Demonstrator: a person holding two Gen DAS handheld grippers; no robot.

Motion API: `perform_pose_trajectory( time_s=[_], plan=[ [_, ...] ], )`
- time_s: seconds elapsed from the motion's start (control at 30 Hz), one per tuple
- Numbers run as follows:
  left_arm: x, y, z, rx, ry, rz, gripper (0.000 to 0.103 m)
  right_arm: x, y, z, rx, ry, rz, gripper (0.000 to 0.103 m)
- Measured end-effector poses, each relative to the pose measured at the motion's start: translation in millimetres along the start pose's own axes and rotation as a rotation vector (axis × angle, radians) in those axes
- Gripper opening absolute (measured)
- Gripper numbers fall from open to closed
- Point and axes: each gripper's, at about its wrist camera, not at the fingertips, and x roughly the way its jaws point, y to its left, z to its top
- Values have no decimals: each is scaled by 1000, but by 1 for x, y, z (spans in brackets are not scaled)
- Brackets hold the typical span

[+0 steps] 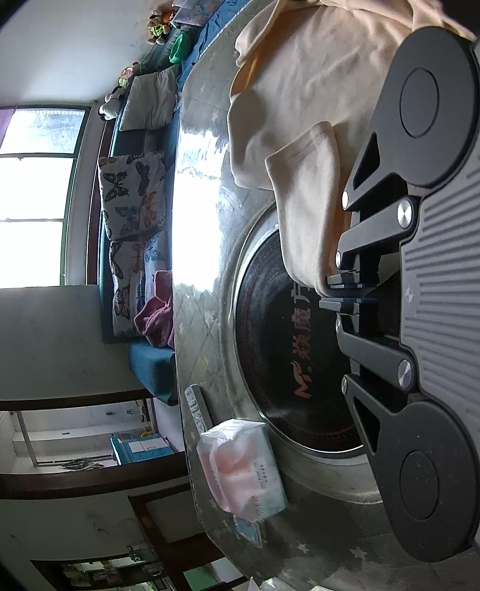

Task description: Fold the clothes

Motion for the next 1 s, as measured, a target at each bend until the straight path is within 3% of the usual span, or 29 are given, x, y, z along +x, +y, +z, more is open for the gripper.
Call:
perform_pose_trajectory(
  time_s=[0.13,0.33,0.43,0.63,0.83,1.0],
  plan=[
    [-1,2,-2,-8,5,1,5,-2,-16,-8,59,17,-10,12],
    [0,3,-4,-9,16,5,5,-4,-23,-11,85,12,5,26],
    [2,2,-5,-11,22,8,5,-3,-19,-8,67,-7,16,38],
    [5,4,-5,-11,30,13,5,7,-13,-3,24,-26,11,50],
    [10,3,-7,-14,47,24,5,19,-9,6,-20,-28,13,51],
    [14,1,-10,-10,63,32,5,17,14,11,-105,-70,8,59]
  ],
)
